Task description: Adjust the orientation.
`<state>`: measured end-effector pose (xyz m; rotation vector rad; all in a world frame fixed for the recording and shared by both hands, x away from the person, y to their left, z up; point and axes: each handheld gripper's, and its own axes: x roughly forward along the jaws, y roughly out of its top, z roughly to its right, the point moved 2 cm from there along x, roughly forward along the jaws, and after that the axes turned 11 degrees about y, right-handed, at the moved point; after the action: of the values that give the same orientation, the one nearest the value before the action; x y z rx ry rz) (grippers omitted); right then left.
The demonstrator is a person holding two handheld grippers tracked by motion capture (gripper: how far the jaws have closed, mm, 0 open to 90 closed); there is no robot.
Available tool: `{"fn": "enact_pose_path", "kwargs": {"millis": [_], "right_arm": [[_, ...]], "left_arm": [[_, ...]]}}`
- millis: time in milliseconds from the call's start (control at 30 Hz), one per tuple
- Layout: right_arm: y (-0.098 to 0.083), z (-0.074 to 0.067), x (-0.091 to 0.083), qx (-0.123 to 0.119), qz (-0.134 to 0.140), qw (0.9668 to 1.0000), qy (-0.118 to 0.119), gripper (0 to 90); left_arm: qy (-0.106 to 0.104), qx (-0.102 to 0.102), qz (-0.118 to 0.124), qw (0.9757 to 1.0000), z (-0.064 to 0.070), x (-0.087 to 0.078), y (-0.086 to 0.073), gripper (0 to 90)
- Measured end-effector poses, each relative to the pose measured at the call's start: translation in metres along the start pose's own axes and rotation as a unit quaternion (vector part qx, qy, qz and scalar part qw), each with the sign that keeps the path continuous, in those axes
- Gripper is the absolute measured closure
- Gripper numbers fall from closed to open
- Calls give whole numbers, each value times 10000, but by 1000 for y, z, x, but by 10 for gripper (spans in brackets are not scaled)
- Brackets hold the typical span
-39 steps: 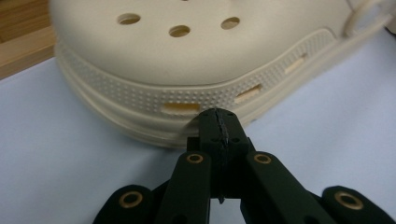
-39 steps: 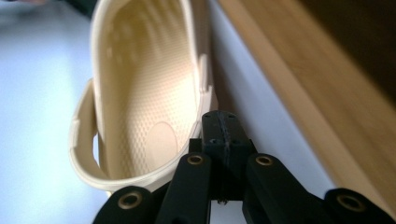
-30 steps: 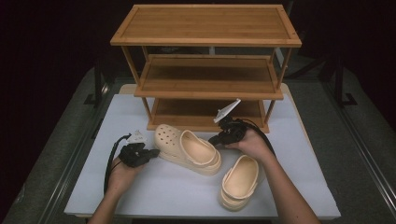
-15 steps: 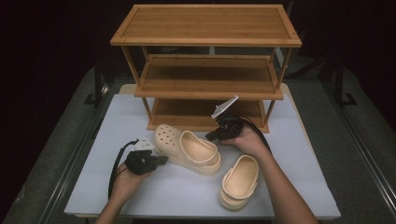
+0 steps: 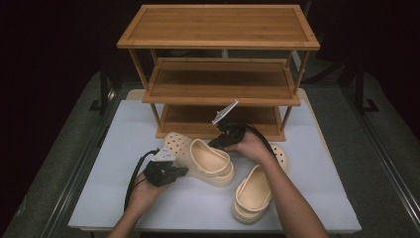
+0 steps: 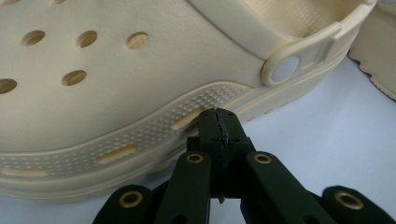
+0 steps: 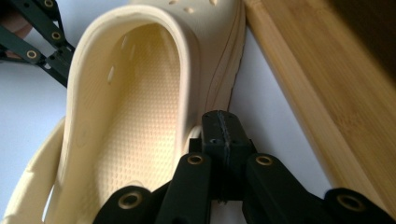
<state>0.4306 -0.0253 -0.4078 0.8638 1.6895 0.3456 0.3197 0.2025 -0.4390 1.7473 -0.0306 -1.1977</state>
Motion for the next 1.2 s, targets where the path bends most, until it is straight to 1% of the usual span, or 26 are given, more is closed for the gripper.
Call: {"fn": "enact_pose_path", "kwargs": {"millis": [167,200,300,333,433,467,500,567,600,633,667,700,733,767,800,833,867,900,933,967,1000,1067,1100,1167,1200], "right_arm": [[0,-3,1,17,-77,10000,35,900],[1,-6,2,-16,-114,9999,104,900],[1,-10,2,-27,-184,9997,124,900],[2,-13,4,-99,-213,9995,216,900],[2,-17,5,-154,-262,9992,241,900],[4,-22,7,-199,-303,9986,391,900],[4,-22,7,-199,-303,9986,391,900],[5,-27,8,-257,-360,9981,420,900],[6,-31,11,-315,-398,9974,514,900],[6,-31,11,-315,-398,9974,514,900],[7,-36,13,-392,-440,9965,585,900],[7,-36,13,-392,-440,9965,585,900],[7,-41,16,-448,-463,9959,633,900],[7,-41,16,-448,-463,9959,633,900],[7,-45,18,-516,-516,9949,693,900],[7,-45,18,-516,-516,9949,693,900],[7,-46,19,-542,-532,9947,691,900],[7,-49,20,-614,-546,9942,690,900],[7,-50,21,-621,-575,9940,698,900],[7,-52,22,-633,-615,9934,727,900],[7,-54,24,-669,-651,9931,714,900],[8,-56,24,-689,-604,9933,709,900],[9,-57,25,-696,-575,9931,747,900],[9,-60,29,-726,-659,9918,825,900],[10,-61,30,-741,-641,9920,798,900]], "left_arm": [[2,-2,-28,10000,-1,-3,-2,900],[0,-34,-25,10000,-2,-5,-3,900],[15,-88,16,10000,-5,-8,-4,900],[29,-104,5,9999,-8,-11,-6,900],[56,-161,21,9999,-10,-14,-7,900],[86,-205,7,9998,-14,-16,-10,900],[86,-205,7,9998,-14,-16,-10,900],[120,-204,-9,9997,-17,-19,-12,900],[200,-245,-23,9995,-20,-21,-13,900],[200,-245,-23,9995,-20,-21,-13,900],[236,-271,-22,9994,-22,-23,-14,900],[236,-271,-22,9994,-22,-23,-14,900],[261,-309,10,9992,-24,-25,-14,900],[261,-309,10,9992,-24,-25,-14,900],[295,-336,26,9990,-27,-26,-15,900],[295,-336,26,9990,-27,-26,-15,900],[274,-401,70,9988,-28,-27,-15,900],[298,-397,74,9987,-29,-27,-14,900],[322,-407,79,9986,-31,-28,-14,900],[289,-477,111,9984,-32,-29,-14,900],[294,-498,142,9982,-34,-29,-13,900],[299,-529,182,9980,-36,-30,-12,900],[332,-544,203,9978,-37,-29,-11,900],[279,-663,268,9970,-41,-29,-9,900],[282,-679,292,9969,-42,-29,-9,900]]}}
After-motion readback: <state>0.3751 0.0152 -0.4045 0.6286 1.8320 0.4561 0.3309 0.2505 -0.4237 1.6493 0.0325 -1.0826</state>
